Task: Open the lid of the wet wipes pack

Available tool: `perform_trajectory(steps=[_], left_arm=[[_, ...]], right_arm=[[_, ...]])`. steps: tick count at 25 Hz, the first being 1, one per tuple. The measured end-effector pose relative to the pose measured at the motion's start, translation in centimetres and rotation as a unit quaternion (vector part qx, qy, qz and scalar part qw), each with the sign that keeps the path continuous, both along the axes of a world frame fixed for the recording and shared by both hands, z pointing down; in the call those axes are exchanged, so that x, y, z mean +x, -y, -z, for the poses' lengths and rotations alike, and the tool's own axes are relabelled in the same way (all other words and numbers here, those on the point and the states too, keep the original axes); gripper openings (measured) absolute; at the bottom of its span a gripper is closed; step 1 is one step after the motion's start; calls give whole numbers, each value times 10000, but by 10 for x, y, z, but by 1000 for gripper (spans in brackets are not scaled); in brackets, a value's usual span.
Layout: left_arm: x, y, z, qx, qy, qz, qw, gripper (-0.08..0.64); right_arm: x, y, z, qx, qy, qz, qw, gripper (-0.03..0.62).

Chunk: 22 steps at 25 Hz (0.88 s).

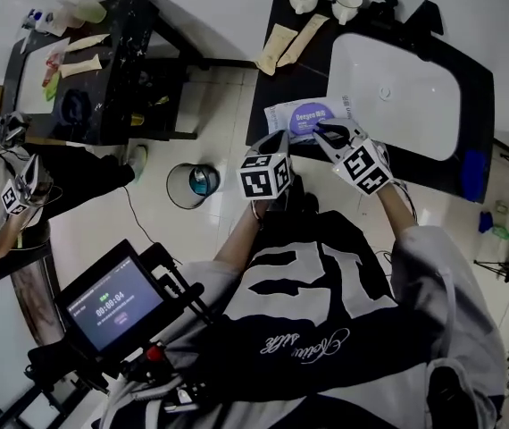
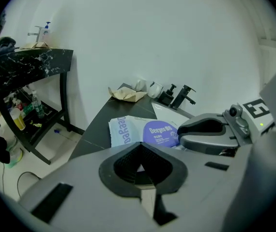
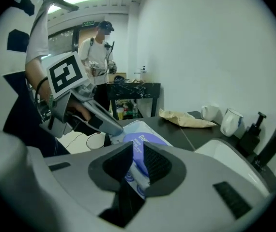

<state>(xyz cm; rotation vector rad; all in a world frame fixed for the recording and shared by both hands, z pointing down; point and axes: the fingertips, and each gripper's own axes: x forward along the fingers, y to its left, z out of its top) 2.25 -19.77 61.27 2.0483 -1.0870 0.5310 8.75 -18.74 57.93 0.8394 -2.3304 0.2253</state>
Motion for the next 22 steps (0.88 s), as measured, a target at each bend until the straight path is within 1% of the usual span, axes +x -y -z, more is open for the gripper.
perform_trajectory(steps=[1, 3, 5, 9, 13, 16, 18, 20, 22], left_arm=[[1, -1, -2, 11, 59, -60, 10000, -2], [3, -3, -5, 14, 115, -134, 9998, -2], [5, -5, -6, -25, 88, -125, 9999, -2], [10, -8, -8, -52, 26, -170, 9998, -2], [11, -9, -9, -57, 33, -187, 9998, -2], [13, -11, -8, -8, 107, -211, 9997, -2], [15, -11, -9, 51, 194, -275, 9994, -2], [16, -10, -11, 108, 251, -322, 9991, -2], [15, -9, -14, 167, 272, -354, 9989, -2]], right_arm=[[-1, -1, -2, -27, -133, 168, 9998, 71], [-3, -4, -5, -53, -375, 460, 9982, 71], [-4, -7, -8, -24, -624, 788, 9949, 71], [-6, -16, -14, 125, -1154, 1626, 9798, 71], [-9, -20, -17, 220, -1511, 2187, 9638, 71], [-10, -23, -19, 256, -1665, 2423, 9555, 72], [-10, -22, -21, 283, -1709, 2508, 9524, 72], [-10, -21, -23, 276, -1727, 2522, 9517, 71], [-11, -19, -25, 171, -1709, 2479, 9534, 64]])
